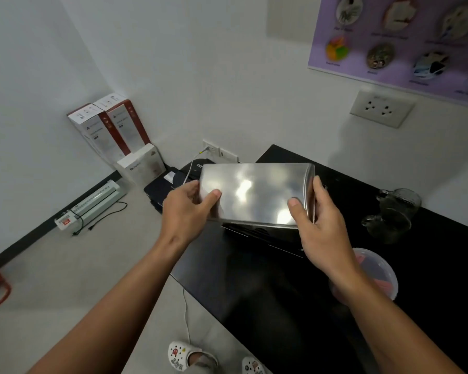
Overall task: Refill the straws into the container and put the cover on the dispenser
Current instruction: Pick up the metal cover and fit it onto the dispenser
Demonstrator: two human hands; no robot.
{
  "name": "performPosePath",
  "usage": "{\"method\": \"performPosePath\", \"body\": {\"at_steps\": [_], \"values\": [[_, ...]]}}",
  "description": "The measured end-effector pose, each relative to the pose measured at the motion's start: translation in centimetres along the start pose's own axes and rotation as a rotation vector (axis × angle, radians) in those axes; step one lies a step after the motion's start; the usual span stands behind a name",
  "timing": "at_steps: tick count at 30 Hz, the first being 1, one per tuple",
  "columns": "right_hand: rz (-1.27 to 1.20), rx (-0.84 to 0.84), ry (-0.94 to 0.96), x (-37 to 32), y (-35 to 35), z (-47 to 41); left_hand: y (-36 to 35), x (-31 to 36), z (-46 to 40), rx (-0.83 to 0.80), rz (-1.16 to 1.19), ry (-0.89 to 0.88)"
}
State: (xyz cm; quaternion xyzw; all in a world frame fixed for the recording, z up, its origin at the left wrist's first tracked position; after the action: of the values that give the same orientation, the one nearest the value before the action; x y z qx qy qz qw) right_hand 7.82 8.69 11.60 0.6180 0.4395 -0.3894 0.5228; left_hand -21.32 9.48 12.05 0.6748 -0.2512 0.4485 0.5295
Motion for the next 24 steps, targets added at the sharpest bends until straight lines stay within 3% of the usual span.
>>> {"method": "performPosePath", "body": {"at_steps": [13, 24], "values": [[0.019, -0.006, -0.066, 0.1, 1.2, -6.3, -3.5, 4.0, -7.7, -0.113, -0.009, 0.035], [0.174, 0.021, -0.305, 5.4, 2.2, -7.9, -7.4, 1.2, -9.2, -0.213, -0.126, 0.141]]}}
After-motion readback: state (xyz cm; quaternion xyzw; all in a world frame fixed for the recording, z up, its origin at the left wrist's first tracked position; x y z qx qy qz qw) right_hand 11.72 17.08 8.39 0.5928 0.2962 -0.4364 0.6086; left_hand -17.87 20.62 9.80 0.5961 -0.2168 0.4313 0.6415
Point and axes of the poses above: each hand's wrist, its own z-axis away from the middle knuckle, its own y-axis out of the back of the hand, x = y × z, the point moved 7 cm from there along -z, towards the middle knuckle, and after that the axes turned 3 degrees about y, right-handed, at the moved point
